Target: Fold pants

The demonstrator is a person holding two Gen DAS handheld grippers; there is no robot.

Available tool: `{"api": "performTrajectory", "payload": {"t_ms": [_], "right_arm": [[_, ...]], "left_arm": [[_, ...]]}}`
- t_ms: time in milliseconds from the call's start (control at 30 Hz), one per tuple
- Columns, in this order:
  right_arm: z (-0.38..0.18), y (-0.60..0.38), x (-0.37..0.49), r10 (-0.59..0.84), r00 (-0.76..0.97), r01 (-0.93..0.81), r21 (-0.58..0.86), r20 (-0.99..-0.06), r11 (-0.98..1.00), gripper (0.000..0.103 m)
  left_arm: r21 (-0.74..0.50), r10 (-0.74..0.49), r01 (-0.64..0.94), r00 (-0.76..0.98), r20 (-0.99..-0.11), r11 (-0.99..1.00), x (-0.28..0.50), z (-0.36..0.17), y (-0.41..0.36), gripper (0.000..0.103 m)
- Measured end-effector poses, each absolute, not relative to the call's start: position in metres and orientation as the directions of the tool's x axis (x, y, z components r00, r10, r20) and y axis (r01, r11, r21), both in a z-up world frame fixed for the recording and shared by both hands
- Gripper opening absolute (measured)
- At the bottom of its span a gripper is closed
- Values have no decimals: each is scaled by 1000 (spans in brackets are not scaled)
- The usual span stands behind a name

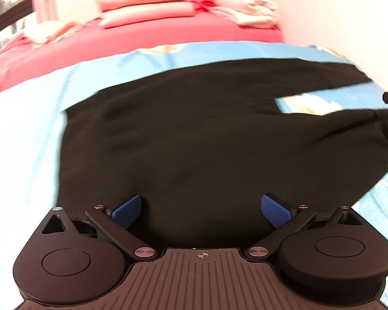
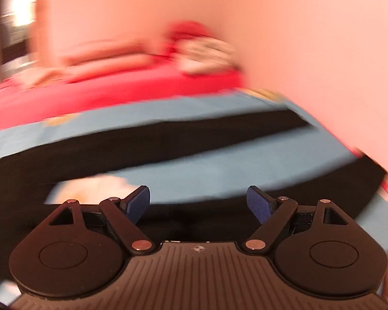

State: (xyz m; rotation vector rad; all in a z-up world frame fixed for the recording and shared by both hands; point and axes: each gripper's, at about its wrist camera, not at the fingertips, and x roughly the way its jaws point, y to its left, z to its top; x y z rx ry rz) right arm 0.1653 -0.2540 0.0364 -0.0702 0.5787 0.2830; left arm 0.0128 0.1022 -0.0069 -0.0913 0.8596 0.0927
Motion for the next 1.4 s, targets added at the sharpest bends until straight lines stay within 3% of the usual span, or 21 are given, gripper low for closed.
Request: {"api": "performTrajectory", "payload": {"t_ms": [100,200,300,400,467,600,700,800,867,900,933,1033,1133,1233,1333,1400], "right_arm": [[45,-208,156,445,745,-499,29,-497,866,86],[45,-147,156,580,611,-703,-31,-538,711,87],[45,-80,153,610,549,-800,-149,-571,581,82],[41,-18,155,671,421,-893,-151,-610,424,75],[35,22,154,678,338,-935,-151,-653,320,64],[15,76,144,625,206,-978,-170,-753,117,62],[-7,93,145,609,192,-981,-173,-769,90,63],[-4,98,166,623,122,-983,-9,-773,181,38],[-2,100,164,637,138,-977,2,-758,214,16],[0,101,160,641,151,-974,-2,-752,228,8],[5,104,154,645,163,-973,-14,-746,230,7],[7,122,146,646,186,-976,-65,-740,206,7],[-6,129,153,652,179,-972,-28,-737,235,10],[7,117,159,651,131,-974,25,-748,225,26],[30,87,169,702,129,-967,68,-701,245,54],[36,71,185,713,171,-941,103,-680,323,57]], "left_arm": [[-58,74,-176,657,-750,983,-8,-7,122,103],[-51,107,-211,671,-733,976,-29,-12,127,103],[-41,133,-225,700,-702,973,-42,-15,123,103],[-61,132,-241,706,-695,969,-44,-17,125,103],[-64,130,-239,711,-691,969,-44,-17,126,103],[-77,120,-233,723,-681,969,-47,-16,128,103],[-105,104,-233,734,-672,967,-49,-16,132,103],[-127,92,-233,742,-664,964,-50,-15,135,103],[-129,92,-235,742,-664,964,-51,-15,134,103],[-127,93,-235,742,-664,964,-51,-15,134,103],[-127,95,-236,743,-663,964,-52,-15,133,103],[-143,87,-238,748,-658,961,-53,-14,135,103],[-147,86,-240,747,-659,960,-54,-14,135,103],[-147,83,-237,748,-658,960,-52,-14,136,103],[-157,76,-234,751,-655,959,-53,-14,138,103],[-154,78,-234,750,-657,960,-52,-14,138,103]]}}
